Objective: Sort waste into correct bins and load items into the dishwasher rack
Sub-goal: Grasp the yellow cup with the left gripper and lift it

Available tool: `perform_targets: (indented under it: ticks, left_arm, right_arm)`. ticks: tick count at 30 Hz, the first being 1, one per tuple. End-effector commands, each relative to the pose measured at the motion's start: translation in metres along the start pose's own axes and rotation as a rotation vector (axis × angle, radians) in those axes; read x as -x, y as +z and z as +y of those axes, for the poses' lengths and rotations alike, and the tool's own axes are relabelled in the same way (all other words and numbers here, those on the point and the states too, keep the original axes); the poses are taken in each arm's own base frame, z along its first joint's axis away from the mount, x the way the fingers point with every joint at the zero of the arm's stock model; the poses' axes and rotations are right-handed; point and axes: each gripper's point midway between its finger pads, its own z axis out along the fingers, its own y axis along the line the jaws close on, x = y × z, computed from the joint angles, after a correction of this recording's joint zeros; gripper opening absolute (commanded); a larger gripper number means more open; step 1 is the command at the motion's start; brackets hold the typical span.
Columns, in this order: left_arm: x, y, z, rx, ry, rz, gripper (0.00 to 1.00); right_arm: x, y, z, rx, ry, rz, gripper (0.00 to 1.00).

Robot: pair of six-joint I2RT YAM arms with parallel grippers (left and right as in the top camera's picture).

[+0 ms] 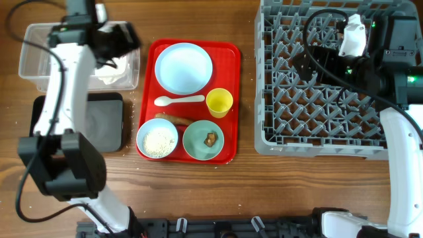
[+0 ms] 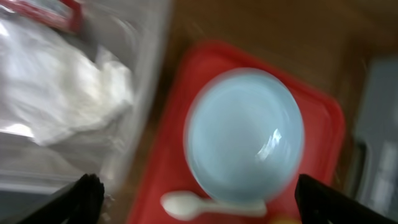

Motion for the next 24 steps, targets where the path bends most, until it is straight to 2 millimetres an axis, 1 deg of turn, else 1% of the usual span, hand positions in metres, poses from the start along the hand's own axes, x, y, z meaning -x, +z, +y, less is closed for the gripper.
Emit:
perform_targets:
  ticks: [1,3,4,6,10,12,14,15,18,19,21,23,24]
  left_arm:
    - [-0.075,0.006,-0.08,-0.185,0.346,0.218,1.0]
    - [-0.114,0.013,-0.103,-0.204,0.49,0.318,1.0]
    - [-0.129,0.017,-0.113,-0.212,0.542,0.351,1.0]
    - [-0.146,0.027,-0.123,-0.187,0.593,0.385,1.0]
    - [-0.172,0.047,-0.132,-0.165,0.643,0.451,1.0]
    - [-0.181,0.058,-0.132,-0.158,0.651,0.483,0.99]
    - [-0.188,0.068,-0.129,-0.148,0.649,0.513,0.95]
    - [-0.19,0.072,-0.127,-0.144,0.647,0.524,0.92]
    - [-0.193,0.082,-0.124,-0.13,0.641,0.538,0.74]
    - [-0.192,0.087,-0.119,-0.1,0.629,0.535,0.7]
    - [-0.186,0.096,-0.112,-0.032,0.585,0.512,0.58]
    - [-0.184,0.1,-0.113,-0.023,0.558,0.498,0.43]
    - [-0.183,0.102,-0.114,-0.025,0.549,0.49,0.3]
  right_arm:
    - [0.005,-0.002,-0.001,-0.01,0.007,-0.013,1.0]
    - [0.006,-0.002,-0.001,-0.01,0.006,-0.014,1.0]
    - [0.006,-0.002,-0.001,-0.009,0.006,-0.015,1.0]
    - [0.006,-0.002,-0.001,-0.009,0.007,-0.014,1.0]
    - [0.004,-0.002,-0.001,-0.01,0.009,-0.009,1.0]
    - [0.004,-0.002,-0.001,-0.01,0.009,-0.009,1.0]
    - [0.004,-0.002,-0.001,-0.01,0.009,-0.009,1.0]
    - [0.004,-0.002,-0.001,-0.01,0.009,-0.009,1.0]
    - [0.004,-0.002,-0.001,-0.01,0.009,-0.009,0.99]
    - [0.004,-0.002,-0.001,-0.01,0.009,-0.009,1.0]
    - [0.004,-0.002,-0.001,-0.01,0.009,-0.009,1.0]
    - [0.004,-0.002,-0.001,-0.01,0.009,-0.009,1.0]
    - [0.004,-0.002,-0.001,-0.01,0.009,-0.009,1.0]
